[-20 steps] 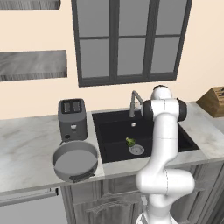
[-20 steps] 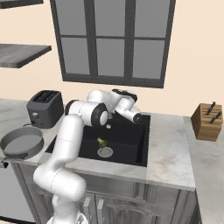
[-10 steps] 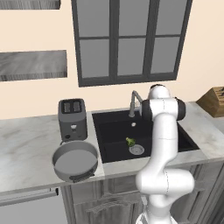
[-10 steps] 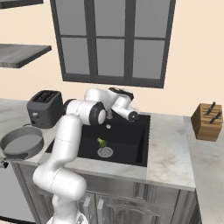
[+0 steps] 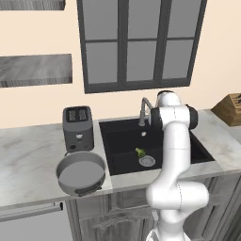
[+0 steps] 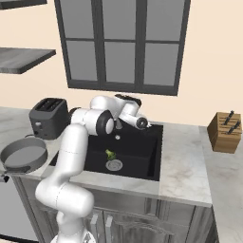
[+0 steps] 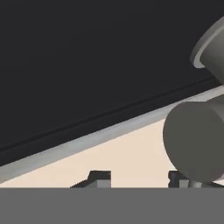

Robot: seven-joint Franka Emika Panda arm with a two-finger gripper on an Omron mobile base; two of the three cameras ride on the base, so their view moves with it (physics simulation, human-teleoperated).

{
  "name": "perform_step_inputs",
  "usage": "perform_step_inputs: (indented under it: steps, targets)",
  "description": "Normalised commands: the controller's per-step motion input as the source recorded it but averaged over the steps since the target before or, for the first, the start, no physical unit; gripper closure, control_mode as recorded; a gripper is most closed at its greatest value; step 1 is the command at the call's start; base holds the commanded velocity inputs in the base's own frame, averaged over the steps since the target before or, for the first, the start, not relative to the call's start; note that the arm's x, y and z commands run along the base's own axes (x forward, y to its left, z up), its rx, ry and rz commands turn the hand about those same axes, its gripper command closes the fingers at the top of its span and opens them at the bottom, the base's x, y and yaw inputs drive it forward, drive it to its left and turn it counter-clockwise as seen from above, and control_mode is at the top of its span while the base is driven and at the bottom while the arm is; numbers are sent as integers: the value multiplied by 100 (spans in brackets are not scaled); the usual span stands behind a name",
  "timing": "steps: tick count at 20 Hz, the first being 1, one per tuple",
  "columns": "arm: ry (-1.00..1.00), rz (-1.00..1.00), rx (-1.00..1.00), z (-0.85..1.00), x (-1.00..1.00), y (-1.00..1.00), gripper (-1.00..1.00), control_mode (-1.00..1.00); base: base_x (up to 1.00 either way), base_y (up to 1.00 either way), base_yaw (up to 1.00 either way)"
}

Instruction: Dump the broccoli from the pot into the sink. Then turn on the water and wash the broccoli. Then turn off the water and put the broccoli back in the pot.

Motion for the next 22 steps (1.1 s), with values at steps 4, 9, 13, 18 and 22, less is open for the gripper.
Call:
perform_step_inputs:
  steps: [4,9,13,18,22]
  targets:
    - [14,-16,11,0,0,-100,100,-100,0,0,0]
    - [13,-15,11,0,0,-100,100,-100,0,0,0]
    - [7,-11,11,0,0,-83,100,-100,0,0,0]
    - [0,-1,11,0,0,-21,100,-100,0,0,0]
    - [0,4,13,0,0,-10,100,-100,0,0,0]
